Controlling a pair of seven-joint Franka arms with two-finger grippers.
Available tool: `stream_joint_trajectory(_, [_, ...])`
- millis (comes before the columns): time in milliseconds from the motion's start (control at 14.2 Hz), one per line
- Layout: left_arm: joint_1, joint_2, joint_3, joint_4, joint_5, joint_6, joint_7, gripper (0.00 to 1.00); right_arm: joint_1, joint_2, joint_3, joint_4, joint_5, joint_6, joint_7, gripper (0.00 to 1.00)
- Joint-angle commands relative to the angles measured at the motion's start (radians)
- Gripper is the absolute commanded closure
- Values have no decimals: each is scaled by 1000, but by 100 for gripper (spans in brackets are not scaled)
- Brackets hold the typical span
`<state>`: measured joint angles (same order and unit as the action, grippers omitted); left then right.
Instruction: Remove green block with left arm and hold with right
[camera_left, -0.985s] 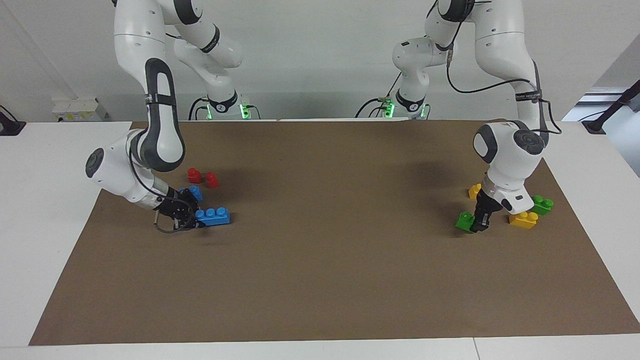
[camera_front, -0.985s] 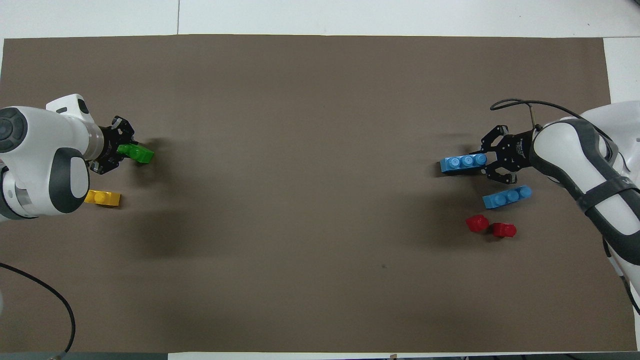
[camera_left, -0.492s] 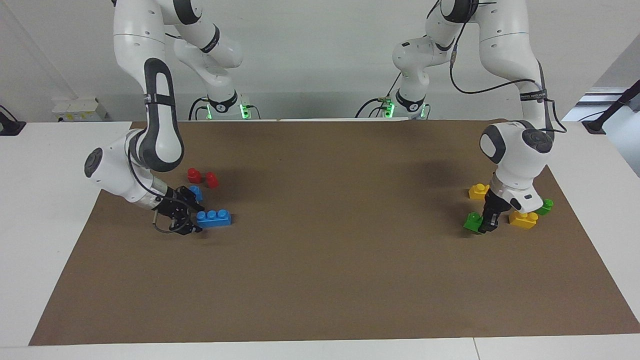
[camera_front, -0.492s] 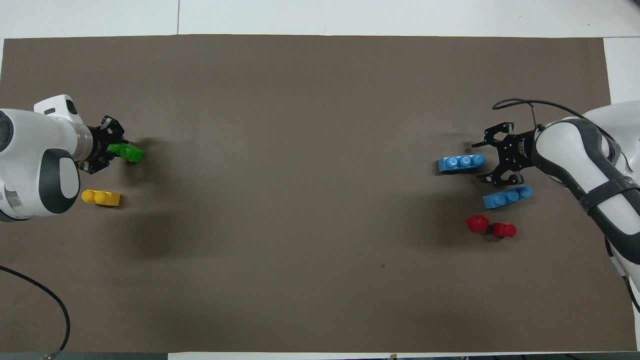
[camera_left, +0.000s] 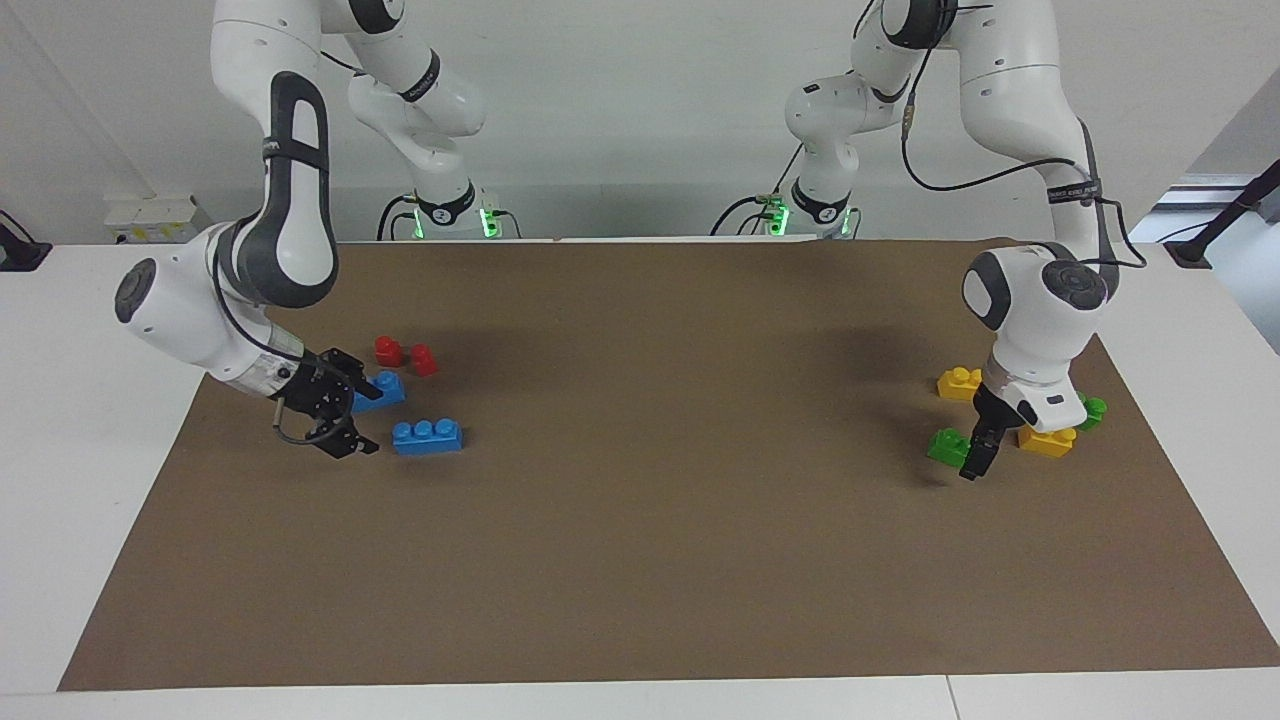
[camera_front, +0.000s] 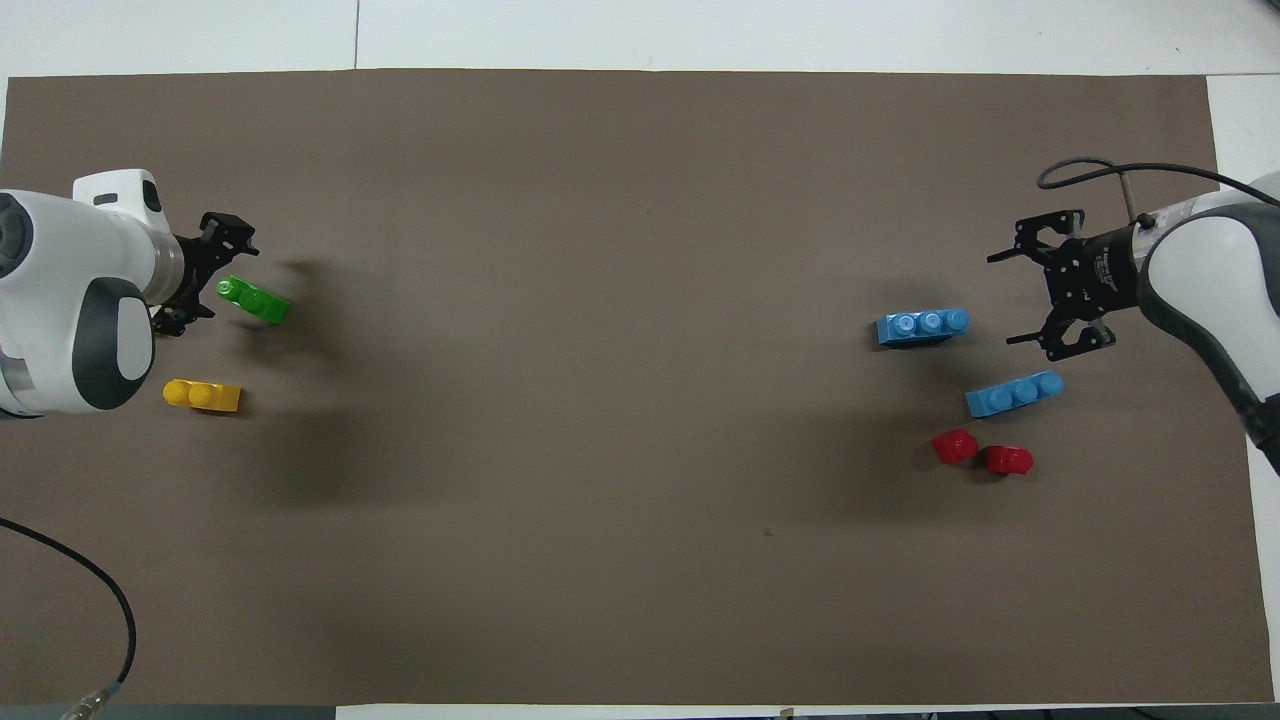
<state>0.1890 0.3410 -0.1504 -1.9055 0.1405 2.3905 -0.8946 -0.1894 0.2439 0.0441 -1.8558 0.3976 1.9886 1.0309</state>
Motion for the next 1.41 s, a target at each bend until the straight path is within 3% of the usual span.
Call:
stream_joint_trajectory(0, [-32, -17, -1, 115, 27, -173, 60, 0, -9, -37, 8, 74, -84, -115, -89, 0])
stream_joint_trajectory(492, [-80, -187, -26, 157, 24, -451, 304, 0, 8, -115, 17, 242, -316, -371, -524, 0])
stream_joint_trajectory(844, [-79, -270, -41, 239, -44, -677, 498, 0, 59, -207, 23, 274, -347, -477, -957, 0])
stream_joint_trajectory(1055, [-71, -306, -43, 282, -77, -795, 630, 0, 102, -270, 28, 264, -349, -513, -971, 0])
stream_joint_trajectory(1337, [-71, -376, -35, 298, -107, -896, 733, 0, 103, -270, 28, 270, -341, -479, -971, 0])
